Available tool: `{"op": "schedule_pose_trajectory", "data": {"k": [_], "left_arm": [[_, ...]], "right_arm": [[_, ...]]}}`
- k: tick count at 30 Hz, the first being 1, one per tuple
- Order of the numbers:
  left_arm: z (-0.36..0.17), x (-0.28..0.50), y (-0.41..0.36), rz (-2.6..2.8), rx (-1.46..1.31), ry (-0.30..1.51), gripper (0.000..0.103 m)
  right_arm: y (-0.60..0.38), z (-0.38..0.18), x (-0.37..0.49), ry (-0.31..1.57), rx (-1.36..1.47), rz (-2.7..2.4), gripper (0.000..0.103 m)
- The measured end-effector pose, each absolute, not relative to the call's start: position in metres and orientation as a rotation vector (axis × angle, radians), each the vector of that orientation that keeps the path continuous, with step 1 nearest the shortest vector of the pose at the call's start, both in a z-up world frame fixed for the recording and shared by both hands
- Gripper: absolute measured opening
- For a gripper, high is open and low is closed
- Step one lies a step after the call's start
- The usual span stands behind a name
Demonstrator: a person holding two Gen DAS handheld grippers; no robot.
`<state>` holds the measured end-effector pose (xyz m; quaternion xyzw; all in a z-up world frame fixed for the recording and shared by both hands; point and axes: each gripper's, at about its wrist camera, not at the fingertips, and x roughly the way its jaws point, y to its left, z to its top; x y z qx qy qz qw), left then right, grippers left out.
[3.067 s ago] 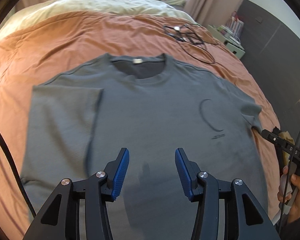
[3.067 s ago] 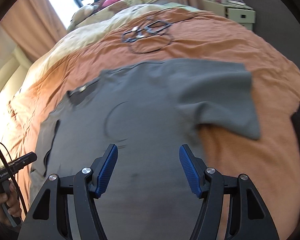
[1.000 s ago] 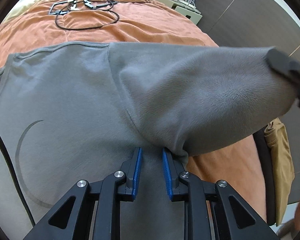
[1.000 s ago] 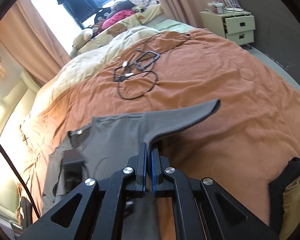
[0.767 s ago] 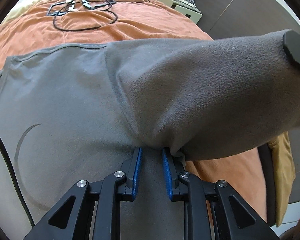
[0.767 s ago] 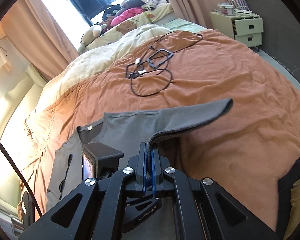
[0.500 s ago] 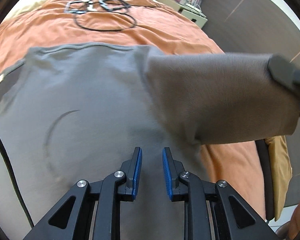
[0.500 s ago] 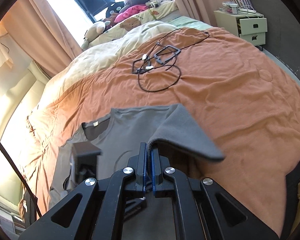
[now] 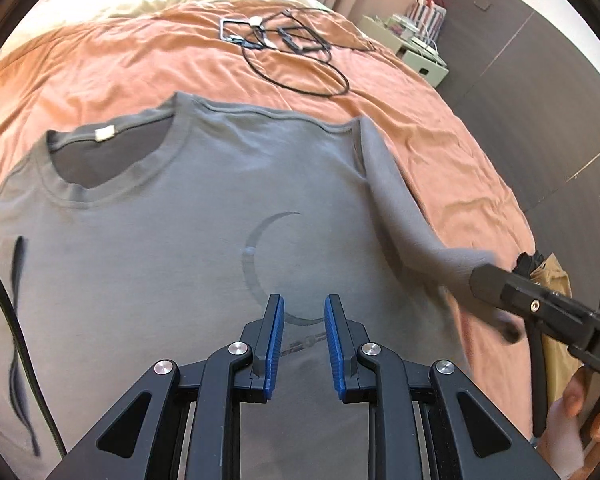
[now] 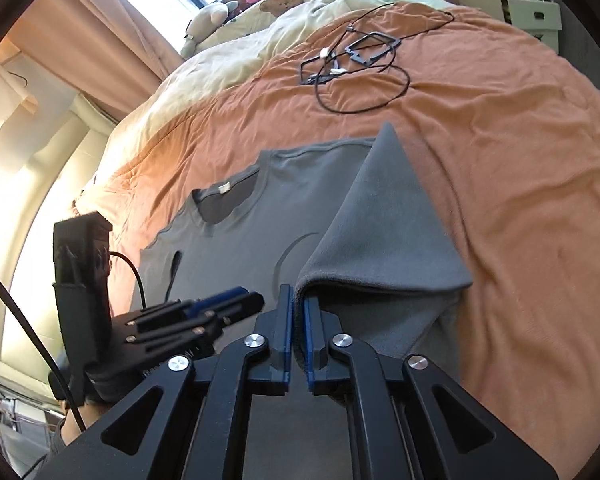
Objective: Fold small clothes
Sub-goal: 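Lift the grasped side and fold it over the shirt body with the right tool, then lower the folded side onto the shirt and open the right tool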
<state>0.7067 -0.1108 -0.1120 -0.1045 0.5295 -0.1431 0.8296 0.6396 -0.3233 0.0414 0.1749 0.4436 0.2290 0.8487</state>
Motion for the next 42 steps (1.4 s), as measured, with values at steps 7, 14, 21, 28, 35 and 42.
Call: {"op": "schedule_pose_trajectory", "data": {"k": [7, 14, 21, 28, 35, 42], "left_arm": [[-0.112, 0.706, -0.109, -0.318, -0.241, 1.128, 0.026], [-0.137, 0.710, -0.118, -0.335, -0.259, 1.168, 0.026], [-0.158, 0.715, -0.136, -0.402, -0.278, 1.188, 0.026], [-0.163, 0.716, -0.146, -0.424, -0.281, 1.175, 0.016], [-0.151, 0.705, -0.135, -0.452, -0.343, 1.172, 0.009], [-0.140, 0.701, -0.109, -0.402, -0.339, 1.168, 0.018]], "right_arm": [[-0.359, 0.032, 0.646, 0.918, 0.428, 0.364, 0.060], [-0.368, 0.001, 0.661, 0.969, 0.459, 0.268, 0.060], [-0.356, -0.010, 0.679, 0.976, 0.453, 0.272, 0.025], [-0.348, 0.006, 0.675, 0.927, 0.395, 0.285, 0.001], [-0.323, 0.027, 0.671, 0.884, 0.353, 0.349, 0.001], [-0.291, 0.030, 0.686, 0.891, 0.343, 0.454, 0.001]]}}
